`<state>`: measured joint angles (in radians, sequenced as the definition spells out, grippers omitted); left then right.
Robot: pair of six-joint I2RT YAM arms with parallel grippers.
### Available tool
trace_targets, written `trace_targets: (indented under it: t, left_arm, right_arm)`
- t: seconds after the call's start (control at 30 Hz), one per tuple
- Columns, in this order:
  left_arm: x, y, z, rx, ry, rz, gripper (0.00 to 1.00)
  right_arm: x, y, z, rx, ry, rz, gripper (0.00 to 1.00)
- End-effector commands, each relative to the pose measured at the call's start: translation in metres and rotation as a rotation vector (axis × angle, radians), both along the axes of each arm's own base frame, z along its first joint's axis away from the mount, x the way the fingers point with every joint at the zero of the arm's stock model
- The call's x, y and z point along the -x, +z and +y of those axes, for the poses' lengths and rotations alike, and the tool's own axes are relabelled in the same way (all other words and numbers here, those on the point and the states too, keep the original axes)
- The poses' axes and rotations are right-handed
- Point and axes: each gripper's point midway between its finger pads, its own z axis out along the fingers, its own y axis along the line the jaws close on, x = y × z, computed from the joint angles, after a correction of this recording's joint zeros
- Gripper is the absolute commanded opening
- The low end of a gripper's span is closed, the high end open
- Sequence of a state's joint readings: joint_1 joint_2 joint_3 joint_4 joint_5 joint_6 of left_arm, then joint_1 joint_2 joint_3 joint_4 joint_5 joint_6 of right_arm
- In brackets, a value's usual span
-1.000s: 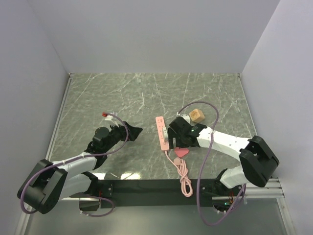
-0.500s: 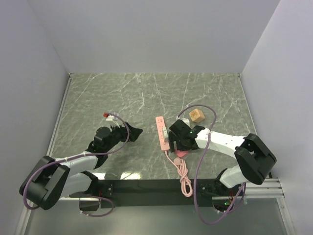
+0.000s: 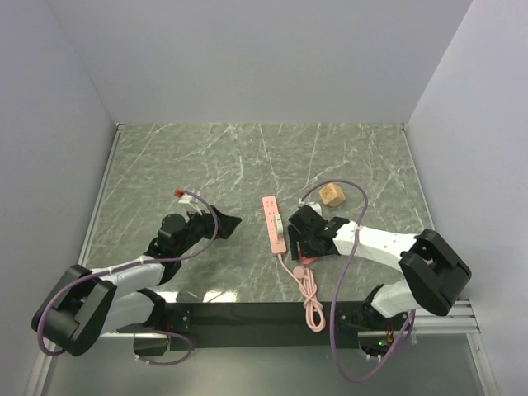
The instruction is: Insert the plug
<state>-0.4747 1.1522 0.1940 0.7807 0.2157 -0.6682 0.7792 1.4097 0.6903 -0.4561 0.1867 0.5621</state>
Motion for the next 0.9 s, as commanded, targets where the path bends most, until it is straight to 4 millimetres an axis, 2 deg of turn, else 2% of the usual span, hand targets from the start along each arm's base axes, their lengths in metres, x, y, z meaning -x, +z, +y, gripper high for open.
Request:
trace_targets:
  t: [0.0,0.03,0.13,0.27,0.37,0.47,0.63,0.73,0.87]
  left_arm:
    - [0.005,0.022,-0.005,0.033,-0.047,-0.081,0.85]
    - [0.007,0.027,-0.006,0.044,-0.058,-0.098,0.85]
    - [0.017,0.039,-0.012,0.079,-0.118,-0.132,0.85]
    - [0.031,0.050,-0.023,0.112,-0.220,-0.164,0.85]
    - [0.044,0.058,-0.034,0.146,-0.306,-0.184,0.85]
    - [0.055,0.061,-0.046,0.171,-0.388,-0.171,0.85]
    - [0.074,0.068,-0.073,0.218,-0.537,-0.145,0.85]
    - [0.082,0.073,-0.083,0.245,-0.585,-0.141,0.85]
    - [0.077,0.067,-0.093,0.197,-0.559,-0.126,0.85]
  right_arm:
    - [0.000,0.003,0.010,-0.060,0.038,-0.029,0.43]
    - [-0.001,0.008,0.010,-0.063,0.039,-0.040,0.37]
    - [-0.006,0.033,0.007,-0.067,0.060,-0.110,0.26]
    - [-0.009,0.075,0.007,-0.125,0.093,-0.214,0.20]
    - [-0.008,0.095,0.010,-0.173,0.120,-0.263,0.15]
    - [-0.005,0.108,0.015,-0.192,0.161,-0.290,0.15]
    - [0.004,0.124,0.043,-0.237,0.317,-0.341,0.14]
    - [0.011,0.133,0.061,-0.286,0.407,-0.364,0.14]
    - [0.019,0.144,0.078,-0.332,0.495,-0.389,0.13]
